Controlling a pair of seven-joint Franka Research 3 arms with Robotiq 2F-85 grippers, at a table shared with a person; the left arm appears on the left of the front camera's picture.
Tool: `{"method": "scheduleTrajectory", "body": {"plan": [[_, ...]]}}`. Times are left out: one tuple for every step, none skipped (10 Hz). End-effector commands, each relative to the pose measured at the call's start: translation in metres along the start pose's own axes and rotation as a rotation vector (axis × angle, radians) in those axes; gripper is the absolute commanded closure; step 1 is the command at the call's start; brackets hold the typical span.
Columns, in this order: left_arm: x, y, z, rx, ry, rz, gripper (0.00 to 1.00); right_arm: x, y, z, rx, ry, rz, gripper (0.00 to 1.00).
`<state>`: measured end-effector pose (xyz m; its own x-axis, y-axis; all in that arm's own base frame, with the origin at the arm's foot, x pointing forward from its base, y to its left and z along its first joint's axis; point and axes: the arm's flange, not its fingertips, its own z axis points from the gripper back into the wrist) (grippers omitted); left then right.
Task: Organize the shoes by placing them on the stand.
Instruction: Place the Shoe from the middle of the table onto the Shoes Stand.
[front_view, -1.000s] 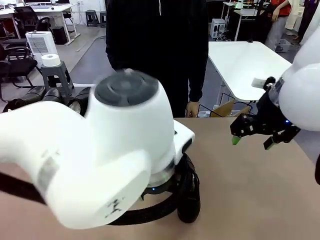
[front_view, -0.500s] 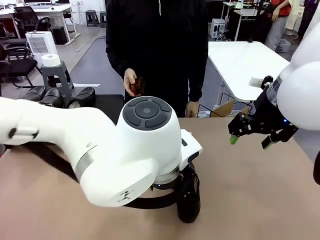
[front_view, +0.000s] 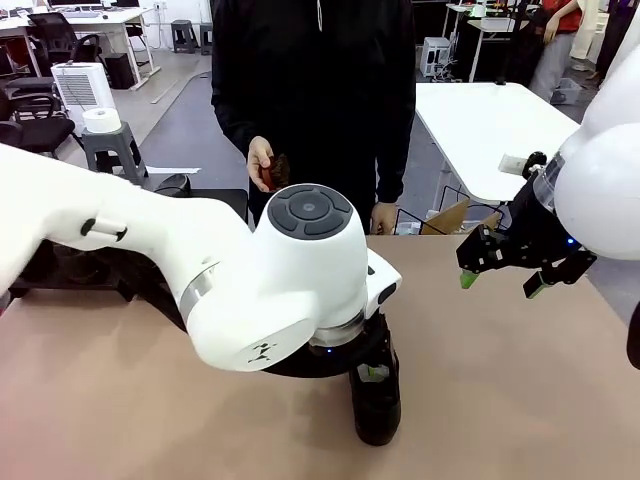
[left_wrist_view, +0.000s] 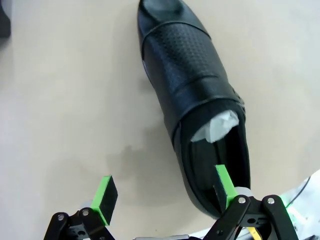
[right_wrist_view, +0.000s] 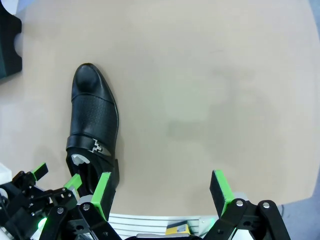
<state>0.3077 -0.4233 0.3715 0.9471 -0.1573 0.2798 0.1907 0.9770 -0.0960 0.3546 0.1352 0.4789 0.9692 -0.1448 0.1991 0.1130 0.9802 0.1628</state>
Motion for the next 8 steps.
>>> {"method": "scheduleTrajectory", "body": {"plan": [[0.005, -0.022, -0.02, 0.029, 0.0, 0.054, 0.0, 0.003, 0.001, 0.0, 0.011, 0.0, -0.005, 0.0], [0.003, -0.024, -0.025, 0.032, 0.009, 0.049, 0.0, 0.003, 0.001, 0.0, 0.011, 0.0, -0.005, 0.0], [0.003, -0.028, -0.03, 0.056, 0.016, 0.063, 0.0, 0.003, 0.001, 0.0, 0.011, 0.0, -0.005, 0.0], [0.001, -0.027, -0.033, 0.091, 0.014, 0.078, 0.0, 0.003, 0.001, 0.0, 0.011, 0.0, -0.005, 0.0], [0.001, -0.027, -0.034, 0.107, 0.022, 0.078, 0.17, 0.003, 0.001, 0.0, 0.011, 0.0, -0.005, 0.0], [0.002, -0.027, -0.034, 0.114, 0.024, 0.084, 0.36, 0.003, 0.001, 0.0, 0.011, 0.0, -0.005, 0.0], [0.002, -0.026, -0.033, 0.114, 0.025, 0.085, 0.54, 0.003, 0.001, 0.0, 0.011, 0.0, -0.005, 0.0], [0.001, -0.028, -0.033, 0.111, 0.03, 0.091, 0.73, 0.003, 0.001, 0.0, 0.011, 0.0, -0.005, 0.0]]}}
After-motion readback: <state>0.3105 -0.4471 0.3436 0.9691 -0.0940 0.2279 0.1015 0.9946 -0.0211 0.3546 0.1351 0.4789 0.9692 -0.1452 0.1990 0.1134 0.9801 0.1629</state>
